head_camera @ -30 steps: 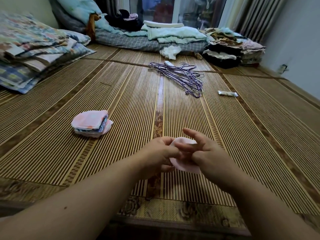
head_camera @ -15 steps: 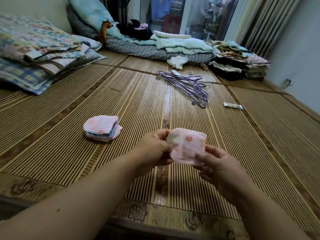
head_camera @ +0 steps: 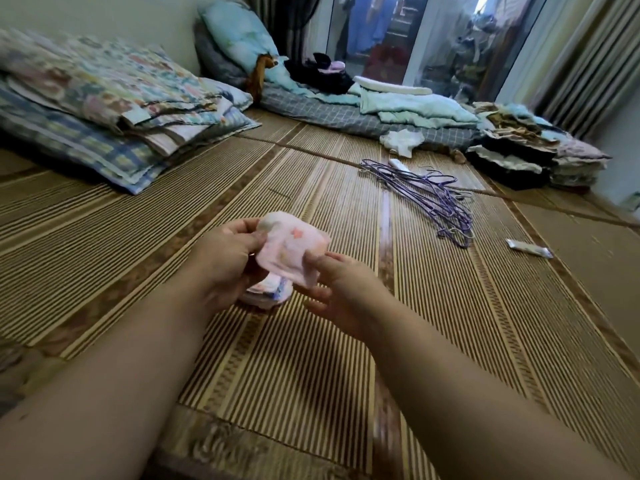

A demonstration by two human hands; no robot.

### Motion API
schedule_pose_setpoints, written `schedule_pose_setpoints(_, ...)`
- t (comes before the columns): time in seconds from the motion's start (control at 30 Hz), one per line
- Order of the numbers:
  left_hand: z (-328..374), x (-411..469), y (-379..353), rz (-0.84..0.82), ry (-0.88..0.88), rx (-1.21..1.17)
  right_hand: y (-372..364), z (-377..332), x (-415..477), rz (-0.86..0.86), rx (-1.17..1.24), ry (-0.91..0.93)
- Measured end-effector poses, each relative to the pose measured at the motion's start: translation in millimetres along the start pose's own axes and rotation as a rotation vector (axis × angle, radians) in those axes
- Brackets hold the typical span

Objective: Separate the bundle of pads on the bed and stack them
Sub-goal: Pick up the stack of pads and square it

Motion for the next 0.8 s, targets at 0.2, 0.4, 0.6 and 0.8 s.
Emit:
schedule_pose_setpoints(0.2,-1.1,35.0,58.8,0.302,-0.122,0.396,-15.1,-6.2,42.3,0.127,-0.166,0.027)
schedule_pose_setpoints(0.4,-10.8,44.1,75.0,0.426,-0.213,0.858,-13.5,4.6,64.1,0.324,-0.481,0.05)
schedule_pose_setpoints(0.6,-29.9,55.2,68.6,0.364,0.062,0.934,-2.9,6.5,76.6,0.318,-0.531,0.041)
schedule_pose_setpoints(0.8,-37.7,53.0,63.9,0.265,0.168,1.005,-8.2,16.9,87.2,0.114,-0.635,-0.217)
Point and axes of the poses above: each hand's wrist, its own x-axis towards the middle knuckle, its own y-axis out of the back of the hand, z = x × y, the point moved 9 cm from there along x, towards the middle knuckle, and after that the axes turned 3 degrees about z, right-handed, at the moved point
